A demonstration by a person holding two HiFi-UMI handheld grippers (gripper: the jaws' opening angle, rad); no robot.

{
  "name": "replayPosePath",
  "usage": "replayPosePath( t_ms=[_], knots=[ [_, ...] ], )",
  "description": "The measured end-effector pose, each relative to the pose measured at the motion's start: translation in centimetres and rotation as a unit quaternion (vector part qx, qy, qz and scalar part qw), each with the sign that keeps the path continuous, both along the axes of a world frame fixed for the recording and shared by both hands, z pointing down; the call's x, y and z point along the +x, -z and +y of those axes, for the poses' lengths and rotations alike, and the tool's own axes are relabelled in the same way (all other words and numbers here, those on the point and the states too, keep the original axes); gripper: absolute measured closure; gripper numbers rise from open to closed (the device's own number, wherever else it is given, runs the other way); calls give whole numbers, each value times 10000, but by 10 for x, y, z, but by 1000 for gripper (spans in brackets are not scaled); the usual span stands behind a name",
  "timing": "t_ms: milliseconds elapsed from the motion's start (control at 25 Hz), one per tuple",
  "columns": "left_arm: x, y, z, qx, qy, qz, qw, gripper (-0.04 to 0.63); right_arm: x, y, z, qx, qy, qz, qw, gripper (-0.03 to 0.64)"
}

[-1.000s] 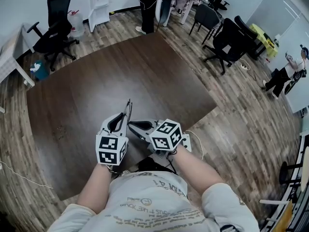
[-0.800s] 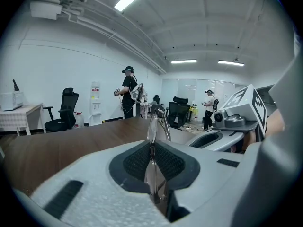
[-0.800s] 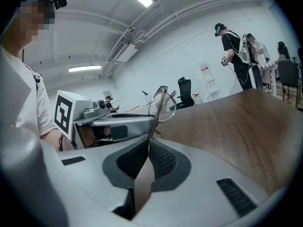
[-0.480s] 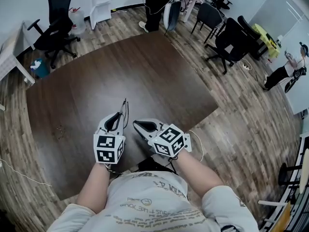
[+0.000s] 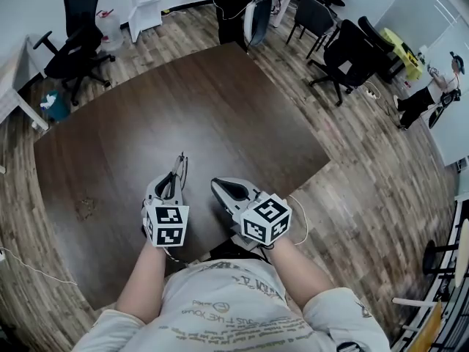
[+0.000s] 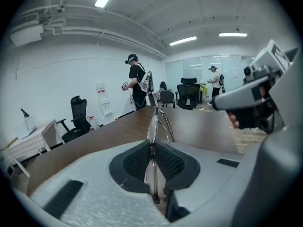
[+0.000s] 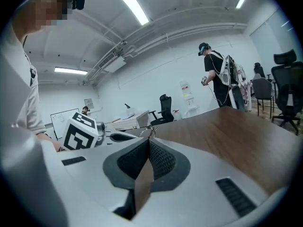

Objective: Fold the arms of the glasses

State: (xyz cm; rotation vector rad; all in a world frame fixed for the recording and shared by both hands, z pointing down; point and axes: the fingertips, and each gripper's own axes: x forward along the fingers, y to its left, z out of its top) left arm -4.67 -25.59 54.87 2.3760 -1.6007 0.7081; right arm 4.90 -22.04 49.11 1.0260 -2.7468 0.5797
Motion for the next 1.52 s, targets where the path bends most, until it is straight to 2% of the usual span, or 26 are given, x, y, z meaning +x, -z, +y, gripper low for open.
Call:
replayPosePath(
  t_ms=[160, 320, 520, 760, 1080, 1520],
  knots=[
    [1, -17, -15, 103, -2, -794, 9968, 552, 9, 4, -7, 4, -167, -57, 9998, 601],
    [1, -34, -29, 244, -95, -1699, 9851, 553, 16, 1, -15, -61, -245, -91, 9996, 601],
    [14, -70, -46, 425, -536, -2836, 9565, 553, 27, -12, -21, -186, -248, -28, 9995, 601],
    [16, -103, -65, 397, -788, -3723, 9239, 552, 38, -24, -31, -368, -228, -28, 9991, 601],
    [11, -126, -89, 397, -624, -4343, 8977, 552, 48, -38, -48, -592, -81, -55, 9982, 601],
    [10, -143, -94, 302, -711, -4684, 8801, 552, 48, -51, -60, -992, 119, -331, 9944, 601]
  ],
)
